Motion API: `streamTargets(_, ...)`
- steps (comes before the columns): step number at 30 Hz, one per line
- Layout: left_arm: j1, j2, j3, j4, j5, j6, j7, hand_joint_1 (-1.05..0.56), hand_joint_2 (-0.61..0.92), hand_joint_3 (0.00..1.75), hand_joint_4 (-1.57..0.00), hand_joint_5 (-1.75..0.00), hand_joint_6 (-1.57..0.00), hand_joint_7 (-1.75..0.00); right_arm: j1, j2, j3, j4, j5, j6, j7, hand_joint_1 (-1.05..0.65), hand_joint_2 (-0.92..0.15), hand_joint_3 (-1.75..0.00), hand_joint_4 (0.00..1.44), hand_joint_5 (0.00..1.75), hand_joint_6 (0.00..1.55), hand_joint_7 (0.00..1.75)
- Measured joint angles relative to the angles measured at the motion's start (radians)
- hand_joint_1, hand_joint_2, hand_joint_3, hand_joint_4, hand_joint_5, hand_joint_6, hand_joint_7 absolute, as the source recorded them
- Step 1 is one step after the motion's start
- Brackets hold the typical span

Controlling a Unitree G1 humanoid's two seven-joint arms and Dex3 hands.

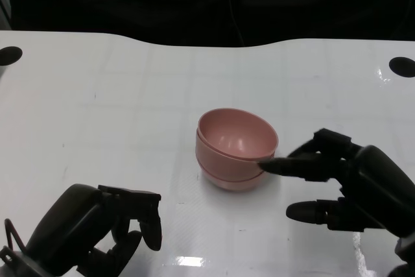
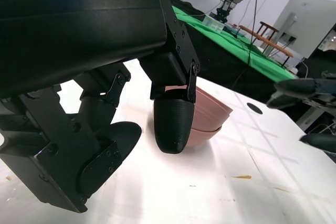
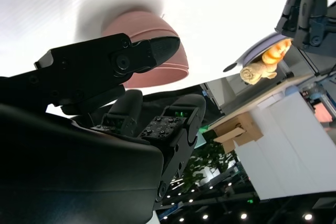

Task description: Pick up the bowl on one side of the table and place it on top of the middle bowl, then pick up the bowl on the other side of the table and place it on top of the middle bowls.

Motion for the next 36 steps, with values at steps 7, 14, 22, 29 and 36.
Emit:
streamTargets(7, -0.005, -0.002, 0.0, 0.017, 0.0, -0.001, 0.0, 0.0, 0.2, 1.54, -0.89, -1.63, -0.87, -1.36, 0.066, 0.013, -0.035, -0.023, 0.066, -0.045, -0.003, -0.03, -0.88, -0.03, 0.68, 1.18, 0.99, 0.33)
streamTargets(14, -0.008, -0.007, 0.0, 0.02, 0.01, -0.004, 0.001, 0.0, 0.21, 1.53, -0.89, -1.62, -0.87, -1.36, 0.099, 0.046, -0.056, 0.015, 0.077, -0.127, -0.032, 0.23, -0.14, -1.4, 1.05, 1.24, 1.14, 0.73)
streamTargets(22, -0.028, -0.006, 0.0, 0.043, 0.01, -0.01, 0.001, 0.01, 0.21, 1.51, -0.91, -1.57, -0.88, -1.33, 0.052, 0.067, -0.069, 0.155, 0.035, -0.22, -0.078, 0.28, -0.02, -1.74, 1.08, 1.61, 1.07, 1.24)
streamTargets(29, -0.047, -0.005, -0.001, 0.083, 0.01, -0.029, 0.001, 0.01, 0.21, 1.51, -0.9, -1.58, -0.87, -1.34, 0.017, 0.072, -0.073, 0.244, -0.022, -0.269, -0.133, 0.21, -0.02, -1.75, 1.08, 1.64, 1.03, 1.31)
streamTargets(36, -0.057, -0.005, -0.002, 0.107, 0.011, -0.041, 0.001, 0.01, 0.2, 1.51, -0.91, -1.58, -0.88, -1.33, 0.005, 0.073, -0.073, 0.266, -0.038, -0.276, -0.146, 0.18, -0.02, -1.75, 1.07, 1.63, 1.0, 1.32)
